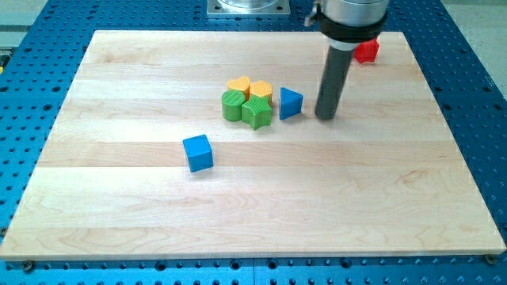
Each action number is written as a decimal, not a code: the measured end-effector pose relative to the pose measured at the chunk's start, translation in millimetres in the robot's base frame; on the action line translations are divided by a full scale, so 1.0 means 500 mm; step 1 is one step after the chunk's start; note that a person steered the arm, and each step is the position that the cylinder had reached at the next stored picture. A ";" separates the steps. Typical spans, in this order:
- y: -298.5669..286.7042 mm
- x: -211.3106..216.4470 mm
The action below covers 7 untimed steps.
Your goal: Place the blue cube top left to the yellow heart
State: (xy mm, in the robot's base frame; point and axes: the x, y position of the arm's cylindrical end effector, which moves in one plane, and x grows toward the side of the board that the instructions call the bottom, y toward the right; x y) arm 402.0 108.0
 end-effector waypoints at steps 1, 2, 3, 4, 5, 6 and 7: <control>-0.001 0.000; -0.018 0.000; -0.047 0.003; -0.084 0.016; -0.091 0.132; -0.218 0.296; -0.313 0.182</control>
State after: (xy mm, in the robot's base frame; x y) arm 492.9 -48.5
